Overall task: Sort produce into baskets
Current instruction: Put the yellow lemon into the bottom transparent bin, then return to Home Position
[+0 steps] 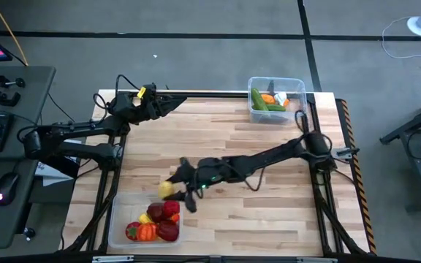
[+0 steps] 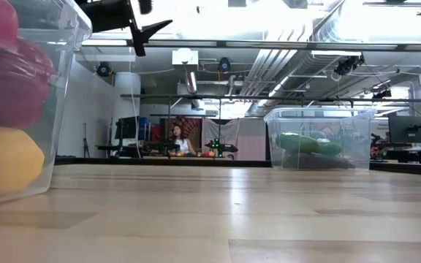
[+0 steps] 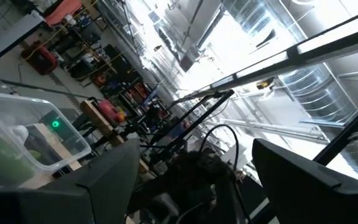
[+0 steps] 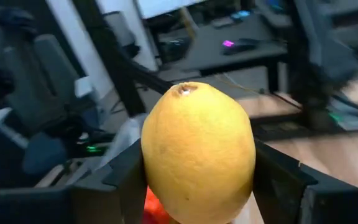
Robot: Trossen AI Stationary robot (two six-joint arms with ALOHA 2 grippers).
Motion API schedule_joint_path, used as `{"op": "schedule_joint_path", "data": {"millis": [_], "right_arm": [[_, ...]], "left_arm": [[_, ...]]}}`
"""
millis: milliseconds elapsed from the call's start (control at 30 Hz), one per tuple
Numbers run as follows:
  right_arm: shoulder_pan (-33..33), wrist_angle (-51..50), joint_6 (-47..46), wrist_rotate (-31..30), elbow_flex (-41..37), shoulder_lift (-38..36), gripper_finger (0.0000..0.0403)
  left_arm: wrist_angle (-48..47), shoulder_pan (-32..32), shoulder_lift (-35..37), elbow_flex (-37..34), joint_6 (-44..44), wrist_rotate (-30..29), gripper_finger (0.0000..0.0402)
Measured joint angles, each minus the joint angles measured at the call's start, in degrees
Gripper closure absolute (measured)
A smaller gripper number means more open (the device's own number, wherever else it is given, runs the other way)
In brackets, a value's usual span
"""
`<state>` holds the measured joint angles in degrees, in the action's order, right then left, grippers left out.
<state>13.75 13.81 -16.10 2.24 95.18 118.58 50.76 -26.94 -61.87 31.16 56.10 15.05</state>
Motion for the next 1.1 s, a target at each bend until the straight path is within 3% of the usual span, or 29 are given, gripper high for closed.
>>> {"op": "schedule_joint_path", "data": {"millis": [233, 533, 633, 867, 1000, 1100], "right_arm": [[0.2, -7.3, -3.1, 1.3, 11.8, 7.1, 0.0185], [0.3, -5.8, -1.9, 4.2, 12.8, 9.8, 0.0180], [0.4, -5.8, -1.9, 6.1, 12.8, 9.8, 0.0149], [0.4, -5.7, -0.3, 6.8, 12.8, 9.8, 0.0016], [-0.3, -6.0, 0.7, 8.0, 12.8, 9.4, 0.0028], [-1.8, -6.9, 3.6, 12.8, 12.8, 7.5, 0.0041]], "left_arm": [[-0.4, 0.0, 0.0, 0.0, 0.8, 0.0, 0.0101], [-0.6, 0.0, 0.0, 0.0, 0.8, 0.0, 0.0101], [-0.6, 0.0, 0.0, 0.0, 0.8, -0.3, 0.0101], [-0.6, 0.0, 0.0, 0.0, 0.8, -0.8, 0.0101], [-0.7, 0.0, 0.0, 0.0, 0.8, -0.9, 0.0101], [-0.7, 0.0, 0.0, 0.0, 0.8, -0.9, 0.0101]]}}
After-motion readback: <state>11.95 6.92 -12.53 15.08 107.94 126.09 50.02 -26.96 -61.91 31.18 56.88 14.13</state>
